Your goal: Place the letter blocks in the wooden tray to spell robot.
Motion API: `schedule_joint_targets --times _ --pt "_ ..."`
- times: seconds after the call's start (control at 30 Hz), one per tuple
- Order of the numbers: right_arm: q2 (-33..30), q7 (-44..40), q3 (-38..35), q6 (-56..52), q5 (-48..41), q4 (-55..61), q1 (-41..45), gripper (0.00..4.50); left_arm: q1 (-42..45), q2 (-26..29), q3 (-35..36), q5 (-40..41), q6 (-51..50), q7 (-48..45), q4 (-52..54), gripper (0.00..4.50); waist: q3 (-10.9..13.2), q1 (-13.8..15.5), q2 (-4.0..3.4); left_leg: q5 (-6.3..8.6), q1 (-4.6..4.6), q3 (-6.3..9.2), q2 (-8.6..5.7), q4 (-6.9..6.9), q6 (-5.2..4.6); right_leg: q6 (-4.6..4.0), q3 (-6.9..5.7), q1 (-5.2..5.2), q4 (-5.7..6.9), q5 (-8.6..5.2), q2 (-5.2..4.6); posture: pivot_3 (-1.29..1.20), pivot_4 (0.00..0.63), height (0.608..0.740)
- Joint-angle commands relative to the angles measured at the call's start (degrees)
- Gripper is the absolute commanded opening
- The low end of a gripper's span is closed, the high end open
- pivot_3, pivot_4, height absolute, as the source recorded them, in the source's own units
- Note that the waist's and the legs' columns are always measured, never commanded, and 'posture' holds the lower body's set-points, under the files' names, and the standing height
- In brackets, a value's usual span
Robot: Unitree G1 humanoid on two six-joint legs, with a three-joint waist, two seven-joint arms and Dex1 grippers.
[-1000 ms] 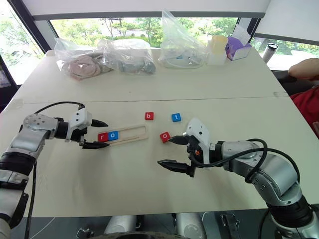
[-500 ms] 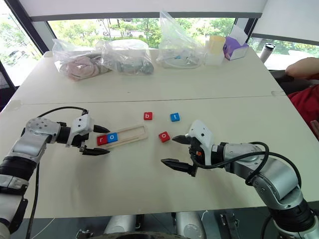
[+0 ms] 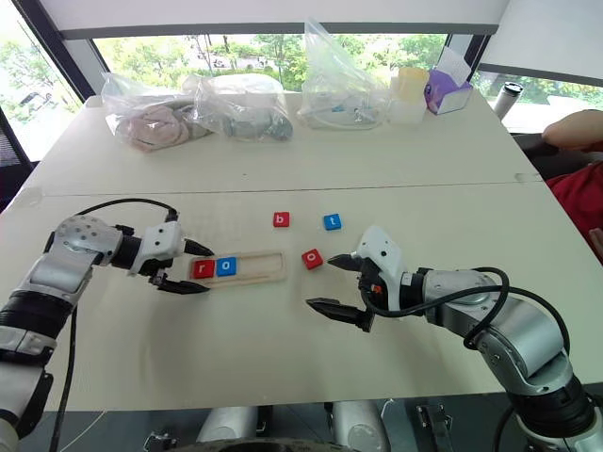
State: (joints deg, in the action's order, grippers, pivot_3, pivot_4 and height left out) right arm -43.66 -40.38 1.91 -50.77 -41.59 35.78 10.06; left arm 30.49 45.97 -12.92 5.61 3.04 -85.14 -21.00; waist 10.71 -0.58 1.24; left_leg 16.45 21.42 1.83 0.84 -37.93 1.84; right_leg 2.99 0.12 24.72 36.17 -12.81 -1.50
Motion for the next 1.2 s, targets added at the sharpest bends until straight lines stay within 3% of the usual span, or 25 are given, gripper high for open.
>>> schedule_joint_targets --times 0.03,0.2,0.27,0.3,0.47,0.6,0.67,0.73,0.9,1.03,1.2 --pt "0.1 -0.1 -1.0 1.1 0.3 0.5 -0.1 4.50 1.1 -0.7 -1.5 -0.4 0.5 -1.7 1.3 3.14 0.0 0.0 0.01 0.00 0.01 0.01 0.00 0.00 0.00 0.00 0.00 0.00 0.00 0.00 0.01 0.00 0.150 0.740" --pt "0.4 0.5 -1.4 1.2 0.6 0.6 -0.8 4.50 1.4 -1.5 -2.1 -0.6 0.1 -2.7 -0.3 3.14 0.0 0.0 0.01 0.00 -0.01 0.01 0.00 -0.01 -0.01 0.02 0.00 0.00 0.01 -0.01 0.03 0.00 0.150 0.740" --pt "0.5 0.7 -1.4 1.2 0.6 0.7 -1.0 4.50 1.3 -1.3 -2.4 -0.6 -1.4 -3.3 -0.2 4.15 0.0 -0.1 0.01 0.00 -0.02 0.01 0.00 -0.01 -0.01 0.02 0.00 0.00 0.01 -0.01 0.03 0.00 0.150 0.740" --pt "0.5 0.8 -1.4 1.2 0.5 0.7 -1.1 4.50 1.2 -1.2 -2.4 -0.5 -2.0 -3.6 0.0 4.45 0.0 -0.1 0.01 0.00 -0.01 0.01 0.00 -0.01 -0.01 0.02 0.00 0.00 0.02 -0.01 0.03 0.00 0.150 0.740" --pt "1.6 1.8 -1.1 0.7 0.7 -0.3 0.2 4.50 0.2 -0.9 -1.0 -1.1 -1.8 -0.5 0.9 4.48 0.0 -0.1 0.01 0.00 -0.02 0.03 0.01 -0.04 -0.01 0.03 0.00 -0.01 0.03 -0.01 0.03 0.00 0.150 0.740" --pt "5.9 5.9 1.0 -0.4 2.8 -4.7 7.3 4.50 0.5 2.3 2.3 0.9 -6.3 0.3 2.3 4.48 0.0 -0.5 0.03 0.00 -0.04 0.02 0.02 -0.08 -0.01 0.00 0.00 -0.01 0.04 0.01 0.05 0.00 0.150 0.740" --pt "9.0 8.8 4.6 -1.5 5.8 -8.1 12.6 4.50 0.2 4.9 4.2 2.8 -10.6 -0.5 3.9 4.48 0.1 -0.9 0.07 0.00 -0.05 0.00 0.09 -0.08 -0.01 -0.05 0.00 0.02 0.05 0.04 0.14 0.00 0.150 0.740" --pt "16.4 14.1 7.9 -4.3 8.4 -14.8 19.5 4.50 -1.6 8.6 6.7 5.2 -15.9 -1.7 6.9 4.48 0.1 -1.8 0.08 0.00 -0.03 0.02 0.15 -0.07 -0.02 -0.11 0.02 0.09 0.11 0.07 0.27 0.00 0.150 0.740" --pt "32.8 25.0 8.6 -8.3 14.1 -32.2 30.0 4.50 -6.2 14.5 12.9 10.3 -26.0 -0.7 12.7 4.48 0.1 -1.8 0.01 0.02 0.07 0.02 0.56 0.02 -0.06 -0.29 0.12 0.36 0.28 0.30 0.68 0.00 0.150 0.740" --pt "43.1 33.3 5.8 -5.5 18.8 -48.8 37.1 4.50 -11.1 14.3 22.2 13.7 -32.2 7.6 19.3 4.48 0.1 -1.9 0.01 0.03 0.29 -0.04 0.69 0.04 -0.08 -0.34 0.16 0.68 0.39 0.31 0.74 0.00 0.150 0.740" --pt "48.5 35.5 5.5 -3.8 22.5 -58.0 40.3 4.50 -22.7 10.8 30.1 17.2 -38.4 16.5 32.4 4.48 0.1 -2.0 -0.01 0.05 0.25 -0.16 0.80 0.07 -0.09 -0.35 0.39 0.73 0.37 0.33 0.71 0.00 0.150 0.740"
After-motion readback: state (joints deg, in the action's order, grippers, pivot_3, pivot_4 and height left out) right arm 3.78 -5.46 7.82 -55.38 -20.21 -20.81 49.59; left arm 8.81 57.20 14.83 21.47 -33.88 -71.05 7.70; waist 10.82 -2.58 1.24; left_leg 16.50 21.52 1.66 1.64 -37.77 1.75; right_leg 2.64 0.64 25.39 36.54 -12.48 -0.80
